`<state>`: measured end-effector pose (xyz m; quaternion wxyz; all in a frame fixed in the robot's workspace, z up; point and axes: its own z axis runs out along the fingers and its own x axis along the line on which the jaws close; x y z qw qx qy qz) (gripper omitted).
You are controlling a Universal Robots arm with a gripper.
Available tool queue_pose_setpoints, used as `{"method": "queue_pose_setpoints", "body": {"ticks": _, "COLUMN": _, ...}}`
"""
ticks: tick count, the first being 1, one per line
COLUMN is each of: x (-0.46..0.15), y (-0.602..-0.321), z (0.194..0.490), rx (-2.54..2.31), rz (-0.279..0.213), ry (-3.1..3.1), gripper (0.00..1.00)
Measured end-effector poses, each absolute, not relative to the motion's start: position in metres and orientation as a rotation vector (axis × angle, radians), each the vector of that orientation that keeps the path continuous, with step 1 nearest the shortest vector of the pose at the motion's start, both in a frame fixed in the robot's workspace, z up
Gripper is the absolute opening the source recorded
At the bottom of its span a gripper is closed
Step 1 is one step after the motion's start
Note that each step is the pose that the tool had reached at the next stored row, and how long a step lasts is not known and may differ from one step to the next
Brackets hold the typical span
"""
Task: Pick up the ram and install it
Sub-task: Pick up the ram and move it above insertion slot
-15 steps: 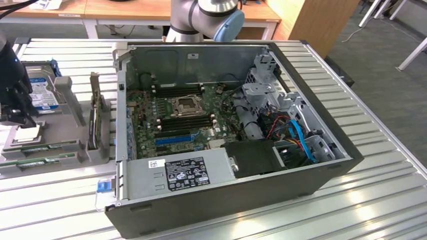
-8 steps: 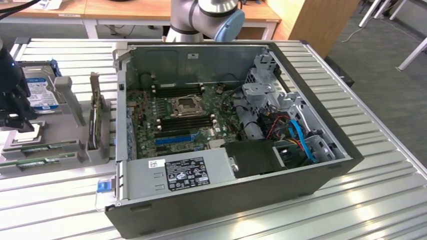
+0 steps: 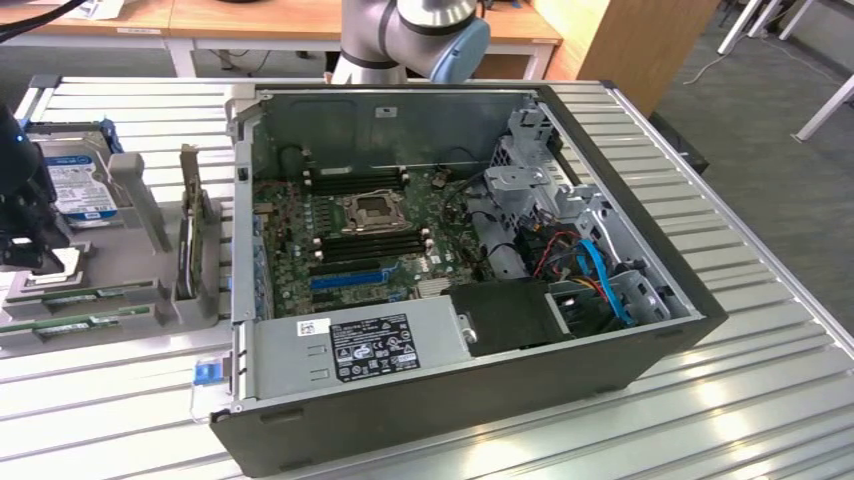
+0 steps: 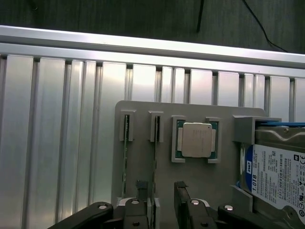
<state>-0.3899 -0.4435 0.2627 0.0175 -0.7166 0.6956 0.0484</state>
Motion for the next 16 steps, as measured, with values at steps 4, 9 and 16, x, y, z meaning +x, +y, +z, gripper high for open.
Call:
{"method": "queue_pose_setpoints", "body": {"ticks": 4, "x": -0.390, "y": -0.449, "z": 0.263, "rx": -2.226, "rz": 0.150, "ry": 2.161, "gripper": 0.36}}
{"method": "queue_pose_setpoints", "body": {"ticks": 9, "x": -0.390, "y": -0.455, "z": 0.263, "rx": -2.226, "rz": 0.150, "ry": 2.161, "gripper": 0.36}}
{"method": "queue_pose_setpoints", "body": {"ticks": 16, "x": -0.390, "y": -0.463, "z": 0.263, "rx": -2.226, "rz": 0.151, "ry": 2.161, "gripper": 0.36}}
